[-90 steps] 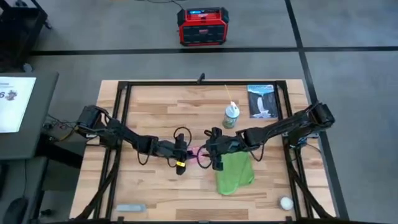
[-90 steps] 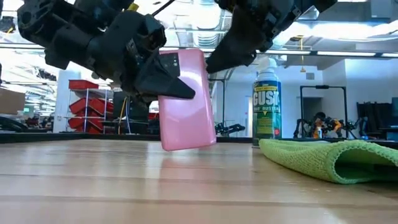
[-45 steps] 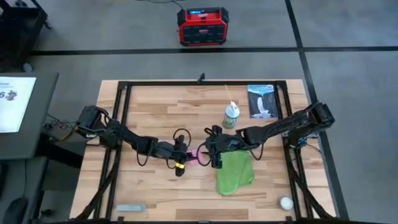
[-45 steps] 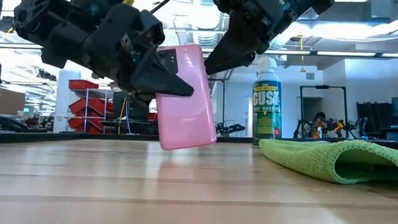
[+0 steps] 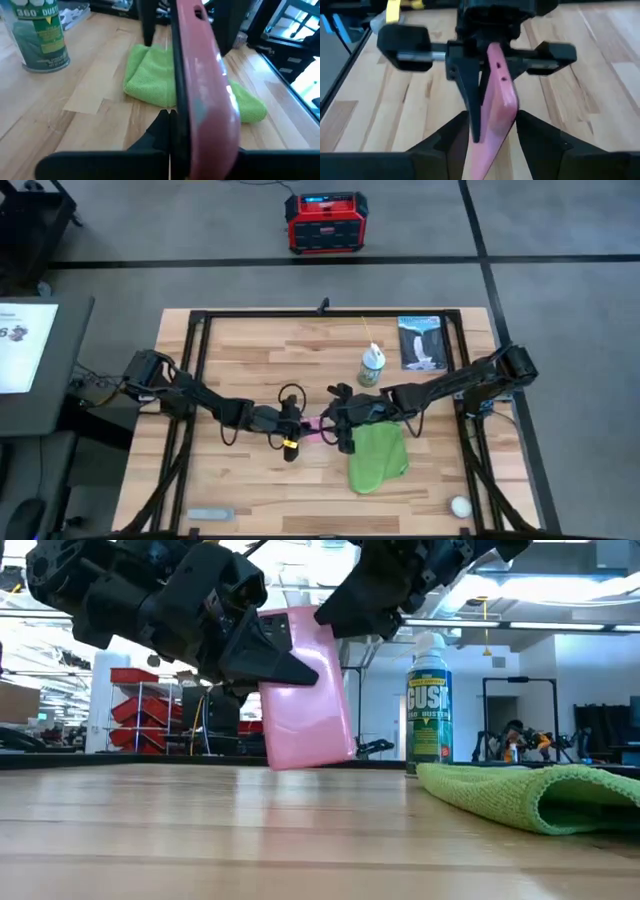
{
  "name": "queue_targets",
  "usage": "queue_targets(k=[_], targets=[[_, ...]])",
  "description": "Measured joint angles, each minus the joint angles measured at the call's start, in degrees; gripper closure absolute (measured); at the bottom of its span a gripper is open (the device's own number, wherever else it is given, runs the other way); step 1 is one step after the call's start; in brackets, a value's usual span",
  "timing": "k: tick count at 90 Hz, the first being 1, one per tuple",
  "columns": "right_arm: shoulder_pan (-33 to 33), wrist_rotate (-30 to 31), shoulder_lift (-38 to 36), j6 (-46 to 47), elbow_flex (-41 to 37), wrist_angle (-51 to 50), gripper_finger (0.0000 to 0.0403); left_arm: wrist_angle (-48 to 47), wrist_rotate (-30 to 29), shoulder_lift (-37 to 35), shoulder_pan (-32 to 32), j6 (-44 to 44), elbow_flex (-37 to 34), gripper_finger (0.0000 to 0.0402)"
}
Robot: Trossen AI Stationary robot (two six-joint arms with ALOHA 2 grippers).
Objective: Apply microfiber cloth
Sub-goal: Spray the back of the pink phone using the white spray bottle
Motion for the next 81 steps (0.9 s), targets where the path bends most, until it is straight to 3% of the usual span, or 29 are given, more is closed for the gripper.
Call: queue_targets(k=[23, 81], targets=[[-0.65, -0.1, 0.0, -3.81, 0.0, 0.35, 0.0385, 1.2, 0.02, 0.0, -0.13, 1.4, -0.02, 0.04], [1.15, 6.35, -0.13, -5.32, 0.15, -0.77, 0.0386, 2.61, 1.07, -0.94, -0.85, 1.61, 0.2, 0.039]])
